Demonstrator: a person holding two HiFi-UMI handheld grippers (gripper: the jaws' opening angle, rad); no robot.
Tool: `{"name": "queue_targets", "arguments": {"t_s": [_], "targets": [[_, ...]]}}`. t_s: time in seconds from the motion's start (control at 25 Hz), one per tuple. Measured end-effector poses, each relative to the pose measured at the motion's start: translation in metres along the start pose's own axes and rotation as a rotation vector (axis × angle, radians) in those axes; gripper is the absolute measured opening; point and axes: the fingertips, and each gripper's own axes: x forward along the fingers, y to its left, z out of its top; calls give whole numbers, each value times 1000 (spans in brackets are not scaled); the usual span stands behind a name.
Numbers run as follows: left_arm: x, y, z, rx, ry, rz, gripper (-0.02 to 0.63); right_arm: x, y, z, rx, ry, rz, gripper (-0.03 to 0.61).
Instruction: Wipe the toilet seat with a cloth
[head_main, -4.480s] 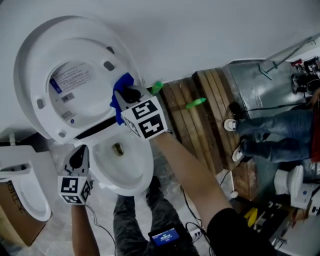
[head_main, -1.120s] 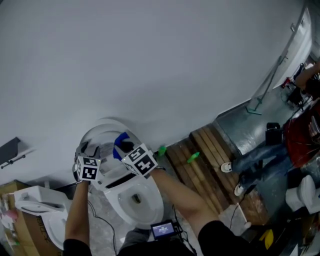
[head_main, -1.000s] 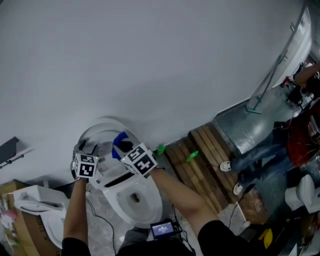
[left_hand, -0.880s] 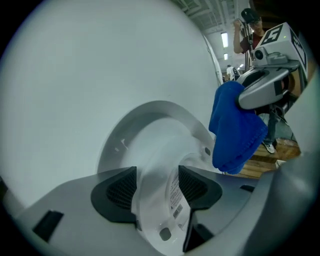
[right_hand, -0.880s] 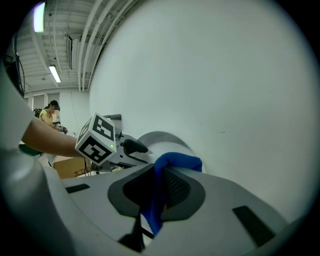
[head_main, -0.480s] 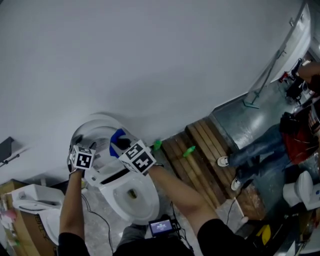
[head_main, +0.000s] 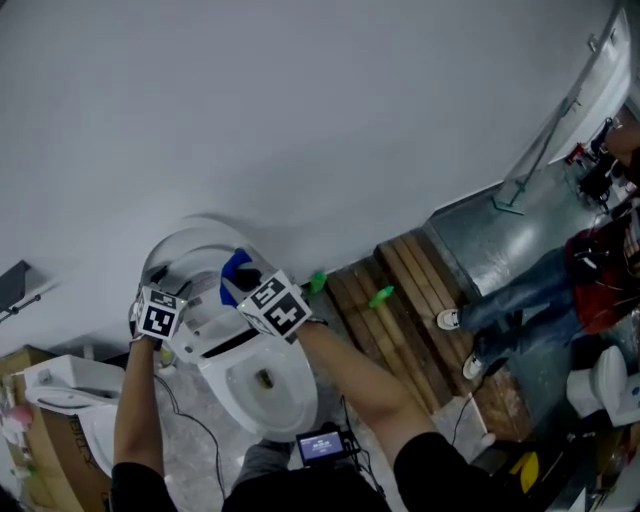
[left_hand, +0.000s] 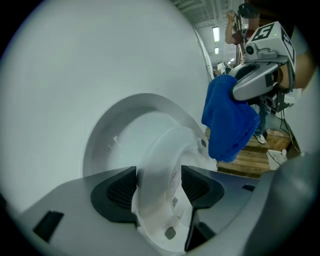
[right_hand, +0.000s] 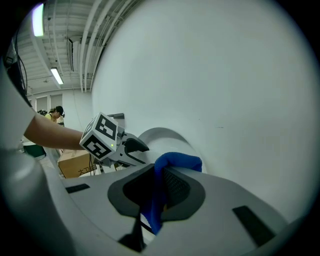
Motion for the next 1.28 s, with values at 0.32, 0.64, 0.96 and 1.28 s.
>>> {"name": "queue_targets", "arguments": {"t_s": [0.32,0.64,0.96,1.28], "targets": [[-35,-23,0,7,-7,-43,188,-9,17,-7,-29,28,43,44],[-72,-66,-6,14,-8,-109,163,-40,31,-19,-43,33,83,44],[-107,-131,-28,48,14,-180,164,-72,46,-55,-41,44,101,44],[-134,-190,-51,76,55,-195,163,-111,64,-96,-23,65,151,44]]}}
